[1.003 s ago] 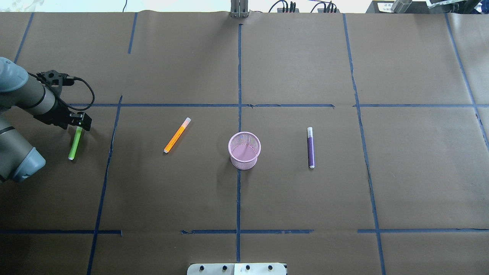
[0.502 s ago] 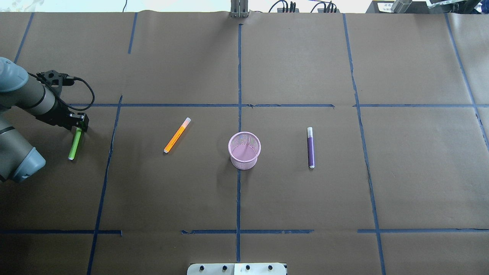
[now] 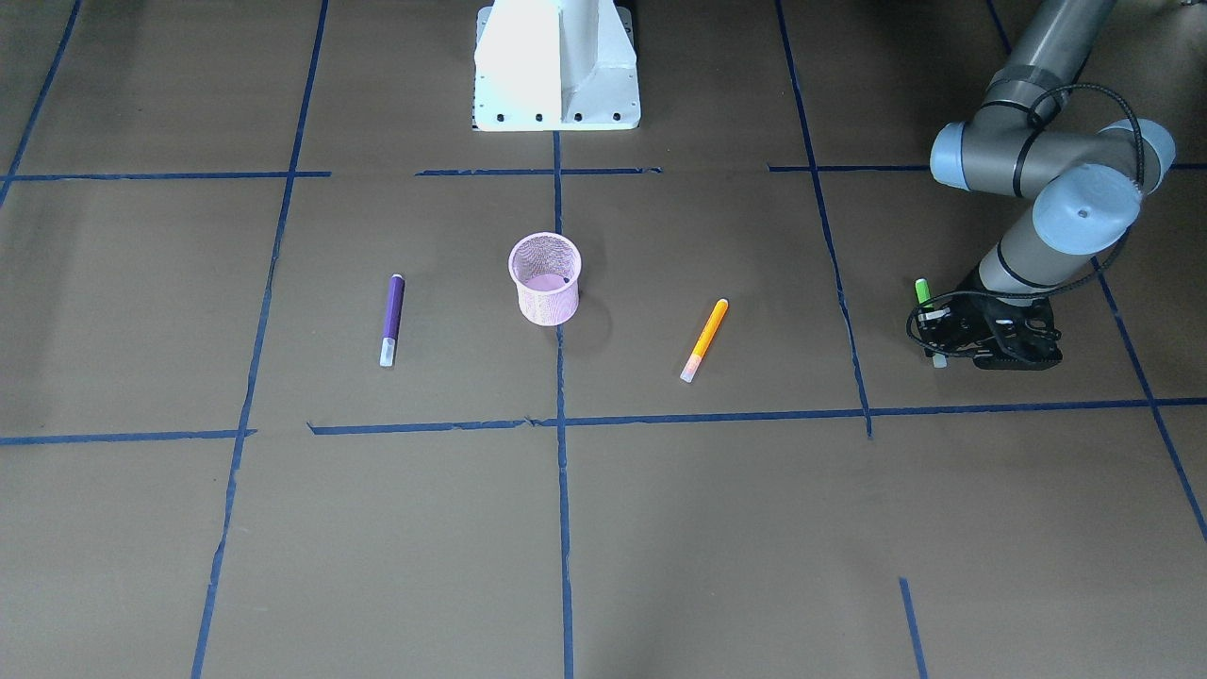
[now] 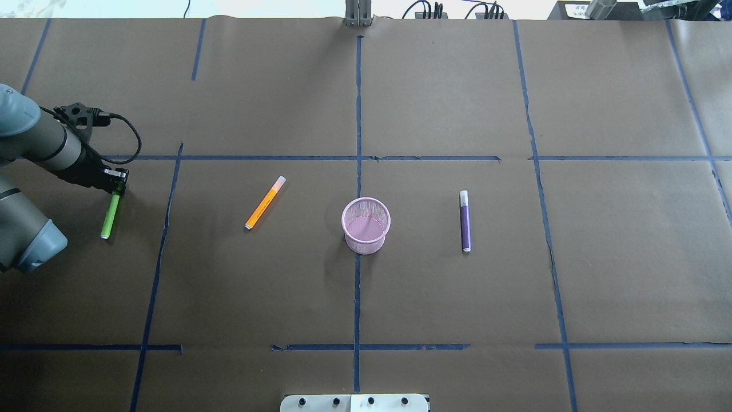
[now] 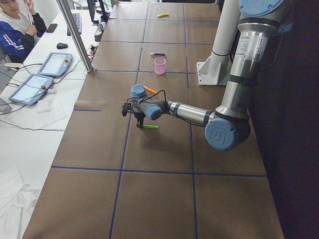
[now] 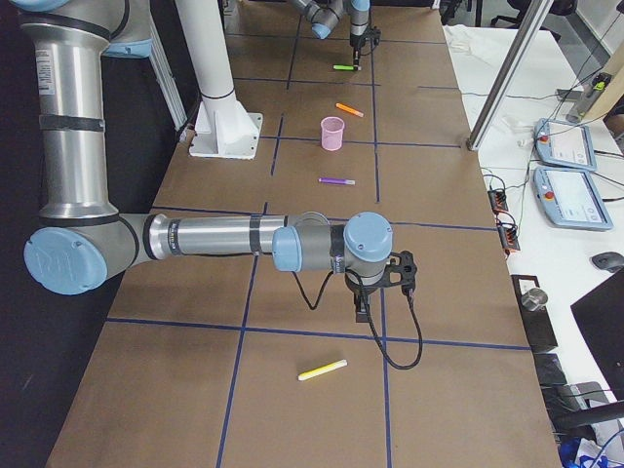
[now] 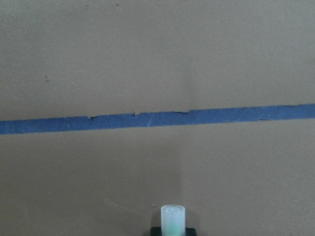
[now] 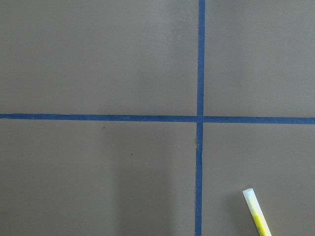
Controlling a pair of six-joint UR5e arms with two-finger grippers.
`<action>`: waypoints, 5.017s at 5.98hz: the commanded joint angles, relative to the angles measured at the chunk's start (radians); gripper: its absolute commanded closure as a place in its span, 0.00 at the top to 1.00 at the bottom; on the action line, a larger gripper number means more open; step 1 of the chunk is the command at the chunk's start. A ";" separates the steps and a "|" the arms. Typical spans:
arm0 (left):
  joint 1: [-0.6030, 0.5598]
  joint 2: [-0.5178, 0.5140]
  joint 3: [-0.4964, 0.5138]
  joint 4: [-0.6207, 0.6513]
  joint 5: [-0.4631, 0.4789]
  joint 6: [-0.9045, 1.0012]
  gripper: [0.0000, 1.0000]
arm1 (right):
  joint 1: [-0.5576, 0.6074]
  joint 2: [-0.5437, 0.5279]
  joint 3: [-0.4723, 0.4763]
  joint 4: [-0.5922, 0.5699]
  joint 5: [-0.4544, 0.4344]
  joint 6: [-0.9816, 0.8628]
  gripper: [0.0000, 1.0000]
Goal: Collect pens into pen holder
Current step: 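Close the left gripper on the green marker's cap end, then lift the green marker upright with the left gripper, then carry the green marker over the pink cup and lower it in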
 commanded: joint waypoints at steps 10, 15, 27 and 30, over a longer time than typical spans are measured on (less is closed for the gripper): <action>0.523 -0.176 -0.605 -0.200 0.999 -0.414 0.00 | -0.002 -0.006 0.012 0.002 0.002 0.000 1.00; 0.604 -0.331 -0.236 -0.484 1.162 -0.165 0.00 | -0.003 -0.007 0.006 0.000 -0.002 0.003 1.00; 0.608 -0.443 0.009 -0.603 1.153 -0.164 0.29 | -0.003 -0.015 0.001 0.000 0.000 -0.002 1.00; 0.608 -0.433 -0.012 -0.607 1.151 -0.169 1.00 | -0.003 -0.015 0.001 0.000 0.000 -0.002 1.00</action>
